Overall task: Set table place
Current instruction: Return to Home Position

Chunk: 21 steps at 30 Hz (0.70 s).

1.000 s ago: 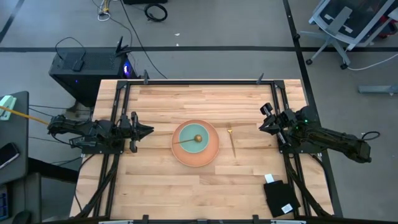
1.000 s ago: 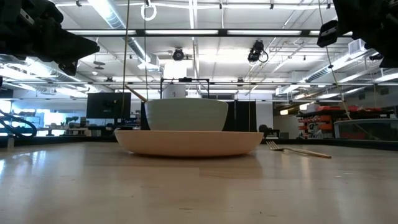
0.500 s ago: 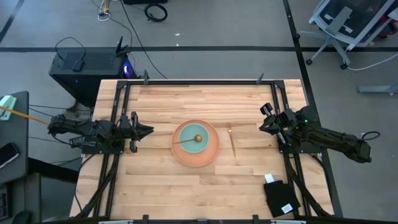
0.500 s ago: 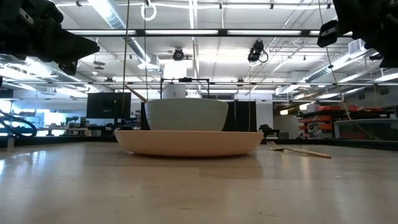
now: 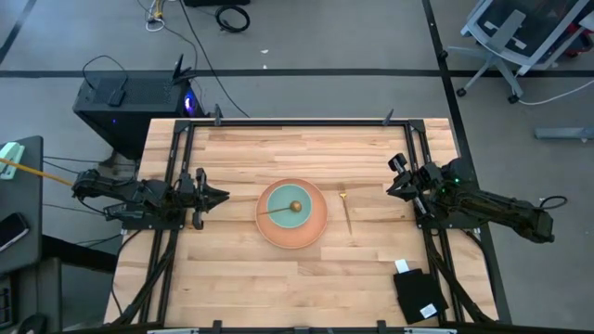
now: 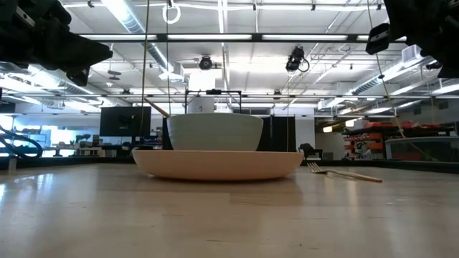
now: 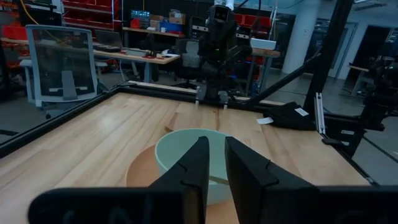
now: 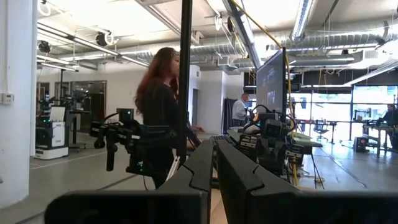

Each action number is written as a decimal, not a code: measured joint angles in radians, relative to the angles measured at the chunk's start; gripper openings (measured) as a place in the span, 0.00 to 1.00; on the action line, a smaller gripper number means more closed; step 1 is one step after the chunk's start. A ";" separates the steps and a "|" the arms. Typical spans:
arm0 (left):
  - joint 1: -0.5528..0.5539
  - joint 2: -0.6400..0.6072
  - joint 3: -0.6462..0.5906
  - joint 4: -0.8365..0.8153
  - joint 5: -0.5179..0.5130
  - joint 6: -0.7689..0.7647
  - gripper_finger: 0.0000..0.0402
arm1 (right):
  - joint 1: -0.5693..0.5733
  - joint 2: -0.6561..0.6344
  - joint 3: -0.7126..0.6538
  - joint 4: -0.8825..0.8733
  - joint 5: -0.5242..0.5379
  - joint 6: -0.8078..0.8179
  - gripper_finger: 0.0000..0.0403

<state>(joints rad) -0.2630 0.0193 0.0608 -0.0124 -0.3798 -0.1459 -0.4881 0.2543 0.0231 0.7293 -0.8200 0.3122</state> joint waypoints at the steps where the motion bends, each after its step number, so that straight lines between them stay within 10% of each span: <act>1: 0.000 0.000 0.000 0.000 0.000 0.000 0.15 | 0.000 0.000 0.000 0.000 0.000 0.000 0.07; 21: 0.000 0.000 0.000 0.000 0.000 0.000 0.14 | 0.000 0.000 0.000 0.000 0.000 0.000 0.07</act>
<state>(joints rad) -0.2630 0.0193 0.0608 -0.0127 -0.3798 -0.1459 -0.4881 0.2543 0.0231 0.7292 -0.8200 0.3119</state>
